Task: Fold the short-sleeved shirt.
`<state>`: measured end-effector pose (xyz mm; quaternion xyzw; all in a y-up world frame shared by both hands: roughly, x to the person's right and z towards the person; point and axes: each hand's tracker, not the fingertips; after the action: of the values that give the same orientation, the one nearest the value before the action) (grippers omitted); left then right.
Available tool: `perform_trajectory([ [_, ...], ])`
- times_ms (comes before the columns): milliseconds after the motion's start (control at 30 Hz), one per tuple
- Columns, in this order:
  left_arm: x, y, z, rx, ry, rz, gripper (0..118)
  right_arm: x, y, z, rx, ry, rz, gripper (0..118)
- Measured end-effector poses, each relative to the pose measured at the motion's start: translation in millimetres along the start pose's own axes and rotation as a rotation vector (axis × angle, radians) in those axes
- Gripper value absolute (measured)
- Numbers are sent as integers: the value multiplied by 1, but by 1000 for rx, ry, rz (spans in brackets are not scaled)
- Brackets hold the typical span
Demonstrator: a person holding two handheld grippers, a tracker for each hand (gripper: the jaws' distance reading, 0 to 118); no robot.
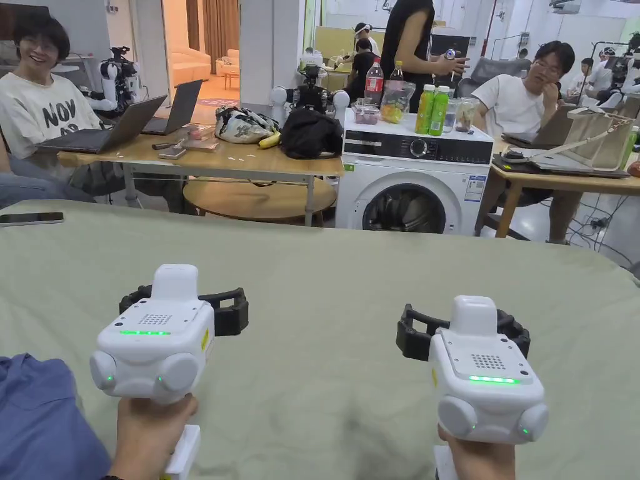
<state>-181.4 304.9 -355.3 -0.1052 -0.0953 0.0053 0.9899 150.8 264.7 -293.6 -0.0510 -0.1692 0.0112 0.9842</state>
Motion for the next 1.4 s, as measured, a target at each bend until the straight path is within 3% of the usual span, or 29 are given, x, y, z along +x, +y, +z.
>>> perform_trajectory([
  [133,0,-5,2,1,8,-13,117,2,-2,1,-16,-13,3,118],
  [300,5,-8,6,8,3,-35,117,6,2,2,-25,-15,-61,118],
  [667,-3,-5,6,7,5,-4,117,11,-4,-3,-44,-17,-52,118],
  [867,-4,-1,5,6,23,-6,117,8,-5,-4,-39,-17,-7,118],
  [1400,3,-5,11,16,21,-36,117,5,-3,6,-40,-19,-25,118],
])
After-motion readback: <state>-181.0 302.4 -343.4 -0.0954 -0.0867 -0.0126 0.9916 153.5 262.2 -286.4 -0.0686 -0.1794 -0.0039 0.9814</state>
